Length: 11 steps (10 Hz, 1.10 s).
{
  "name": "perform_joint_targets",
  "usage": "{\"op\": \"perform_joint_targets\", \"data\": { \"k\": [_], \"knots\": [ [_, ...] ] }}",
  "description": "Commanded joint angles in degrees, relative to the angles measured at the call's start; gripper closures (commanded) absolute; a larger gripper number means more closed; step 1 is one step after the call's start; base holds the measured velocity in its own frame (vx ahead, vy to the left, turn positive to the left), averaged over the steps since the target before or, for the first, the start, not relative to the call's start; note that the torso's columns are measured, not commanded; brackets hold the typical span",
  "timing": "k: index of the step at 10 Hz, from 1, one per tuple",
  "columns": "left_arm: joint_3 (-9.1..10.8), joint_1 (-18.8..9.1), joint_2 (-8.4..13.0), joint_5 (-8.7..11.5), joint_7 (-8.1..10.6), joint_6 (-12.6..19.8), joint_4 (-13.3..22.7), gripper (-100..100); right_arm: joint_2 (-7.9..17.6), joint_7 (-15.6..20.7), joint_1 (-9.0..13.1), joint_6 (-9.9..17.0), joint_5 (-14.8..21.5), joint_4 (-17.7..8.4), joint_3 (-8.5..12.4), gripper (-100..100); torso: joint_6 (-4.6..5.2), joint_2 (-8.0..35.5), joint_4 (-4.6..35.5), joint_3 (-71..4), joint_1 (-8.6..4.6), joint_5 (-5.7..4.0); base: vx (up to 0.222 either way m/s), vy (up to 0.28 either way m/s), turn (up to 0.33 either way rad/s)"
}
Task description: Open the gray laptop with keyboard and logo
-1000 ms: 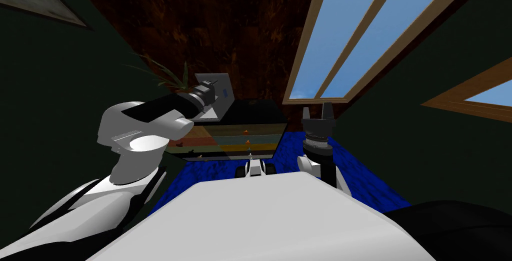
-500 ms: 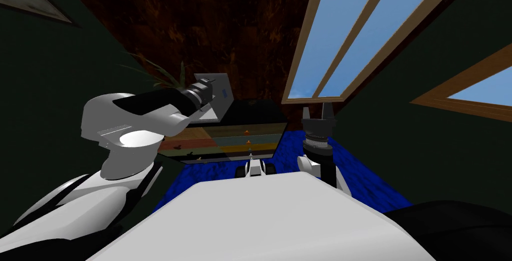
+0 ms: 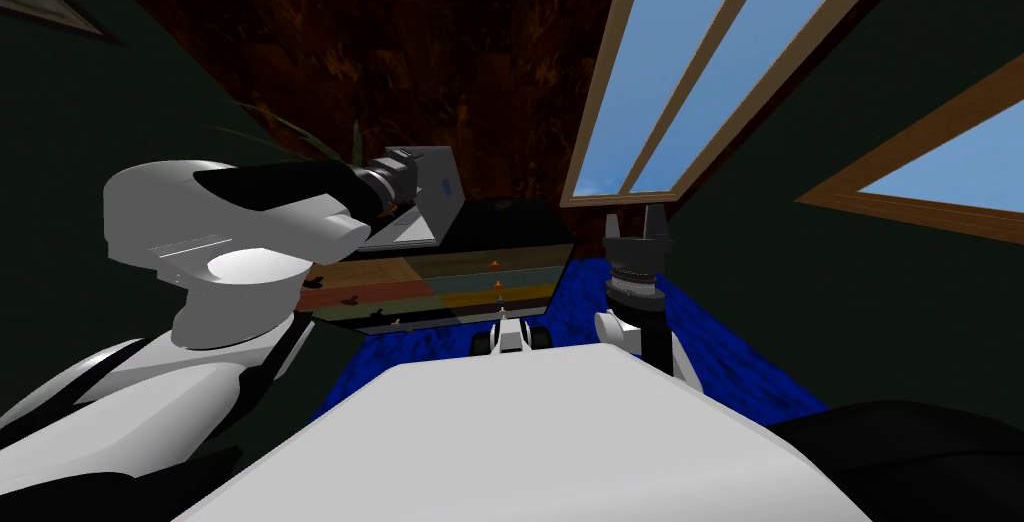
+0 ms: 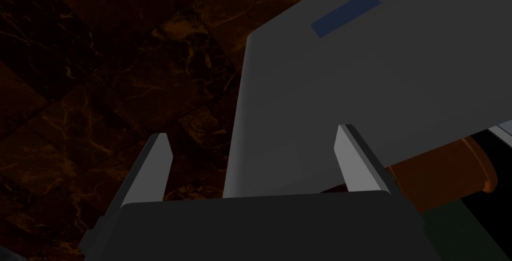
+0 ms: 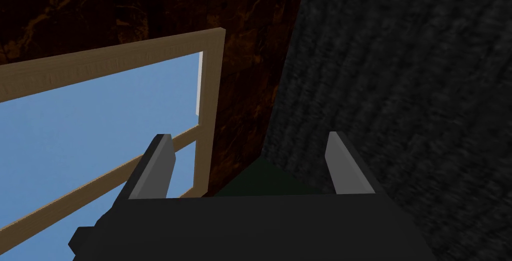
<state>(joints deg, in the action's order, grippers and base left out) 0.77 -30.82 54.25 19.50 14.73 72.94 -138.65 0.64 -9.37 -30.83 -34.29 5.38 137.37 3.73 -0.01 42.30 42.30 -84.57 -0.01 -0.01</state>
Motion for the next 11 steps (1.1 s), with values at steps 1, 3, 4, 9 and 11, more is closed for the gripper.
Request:
{"op": "perform_joint_targets", "data": {
  "k": [1, 3, 4, 9, 11],
  "knots": [
    [-0.07, -2.3, 1.9, 0.8, 0.56, 4.1, 0.2, -100, 0.0, 0.0, 0.0, 0.0, 0.0, 0.0, 0.0, 0, -0.03, 0.0, 0.0, 0.0, 0.04, 0.02, -0.001, 0.04, -0.084],
    [-0.1, -3.7, 3.1, 1.3, 0.87, 6.4, 0.3, -100, 0.0, 0.0, 0.0, 0.0, 0.0, 0.0, 0.0, 0, 0.0, 0.0, 0.0, 0.0, 0.11, 0.04, 0.004, 0.049, -0.081],
    [-0.12, -4.8, 4.1, 1.8, 1.15, 8.4, 0.4, -100, 0.0, 0.0, 0.0, 0.0, 0.0, 0.0, 0.0, 0, -0.05, -0.1, 0.0, 0.0, 0.12, 0.06, -0.005, 0.042, -0.044],
    [-0.23, -7.7, 6.6, 2.9, 1.79, 12.8, 0.5, -100, 0.0, 0.0, 0.0, 0.0, 0.0, 0.0, 0.0, 0, -0.01, 0.0, 0.0, 0.0, 0.01, 0.01, -0.002, 0.04, -0.057],
    [-0.22, -7.7, 6.6, 2.9, 1.8, 13.0, 0.5, 100, 0.0, 0.0, 0.0, 0.0, 0.0, 0.0, 0.0, 0, 0.01, 0.0, 0.0, 0.0, -0.08, -0.02, 0.0, 0.0, 0.0]
  ]
}}
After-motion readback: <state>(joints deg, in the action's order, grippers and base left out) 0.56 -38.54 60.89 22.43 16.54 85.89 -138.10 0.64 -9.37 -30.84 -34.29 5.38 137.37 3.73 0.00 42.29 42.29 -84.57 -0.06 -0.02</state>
